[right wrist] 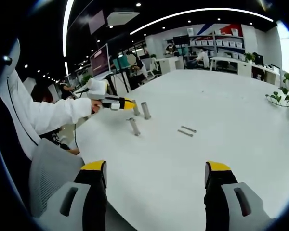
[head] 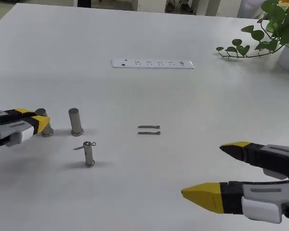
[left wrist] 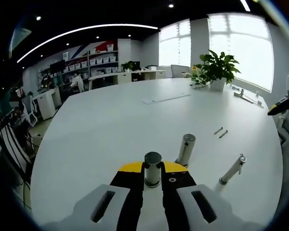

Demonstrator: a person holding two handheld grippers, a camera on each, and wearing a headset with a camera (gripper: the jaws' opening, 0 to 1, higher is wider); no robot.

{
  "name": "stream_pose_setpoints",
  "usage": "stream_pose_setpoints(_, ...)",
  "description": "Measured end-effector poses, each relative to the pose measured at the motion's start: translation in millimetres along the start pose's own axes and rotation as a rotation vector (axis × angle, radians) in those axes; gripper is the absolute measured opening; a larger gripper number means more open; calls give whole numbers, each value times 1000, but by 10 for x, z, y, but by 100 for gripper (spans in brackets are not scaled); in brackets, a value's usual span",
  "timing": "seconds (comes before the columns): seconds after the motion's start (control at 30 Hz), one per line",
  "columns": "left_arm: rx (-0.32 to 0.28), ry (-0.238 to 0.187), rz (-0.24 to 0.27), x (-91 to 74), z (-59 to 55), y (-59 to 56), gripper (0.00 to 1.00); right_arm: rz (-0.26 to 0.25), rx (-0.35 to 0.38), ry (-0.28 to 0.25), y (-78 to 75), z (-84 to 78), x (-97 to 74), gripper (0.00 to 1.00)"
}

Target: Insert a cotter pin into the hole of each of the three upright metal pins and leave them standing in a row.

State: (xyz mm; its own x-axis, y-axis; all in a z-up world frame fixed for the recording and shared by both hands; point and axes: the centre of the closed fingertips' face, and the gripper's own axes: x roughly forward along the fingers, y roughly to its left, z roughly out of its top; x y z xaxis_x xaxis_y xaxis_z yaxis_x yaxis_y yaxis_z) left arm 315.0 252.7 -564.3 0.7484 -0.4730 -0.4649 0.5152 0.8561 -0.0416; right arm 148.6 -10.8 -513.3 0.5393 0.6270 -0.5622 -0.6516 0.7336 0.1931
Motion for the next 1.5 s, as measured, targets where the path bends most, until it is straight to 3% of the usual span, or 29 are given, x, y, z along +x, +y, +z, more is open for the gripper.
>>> stream_pose_setpoints(0.03, -34, 0, -8, 1, -10, -6, 10, 0, 0, 1, 9, -10, -1, 81)
stream_pose_setpoints(0.23, 2, 2, 16, -13, -13, 68, 10, -1, 15, -3, 34, -40, -1, 80)
stream_pose_setpoints(0.5, -20, 6, 53, -58, -18, 136, 9, -7, 16, -14, 36, -26, -22, 79)
stream_pose_setpoints(0.73, -7, -2, 51, -236, 44, 86, 9, -7, 17, -26, 46, 0, -25, 79)
stream_pose_setpoints(0.83, 27, 38, 36, -267, -57, 43, 9, -2, 20, -25, 61, -10, -11, 79)
stream_pose_setpoints(0.87, 21, 18, 40, -282, -33, 51, 9, -2, 19, -22, 67, -17, -8, 79)
stream_pose_setpoints(1.13, 30, 15, 35, -314, -47, 22, 9, 2, 14, -26, 99, -9, -20, 79)
stream_pose_setpoints(1.23, 53, -6, 32, -308, -43, 21, 9, 1, 17, -30, 100, -11, -27, 79)
stream_pose_setpoints(1.27, -36, -33, 47, -299, -32, 37, 9, 0, 17, -29, 101, -16, -30, 79)
stream_pose_setpoints(1.3, -46, -48, 44, -296, -20, 44, 10, 0, 18, -28, 101, -19, -31, 79)
stream_pose_setpoints(1.33, -18, -53, 46, -302, -37, 52, 10, -3, 21, -30, 96, -21, -35, 79)
stream_pose_setpoints(1.5, -8, -68, 40, -280, -18, 49, 10, -5, 30, -38, 75, -15, -40, 78)
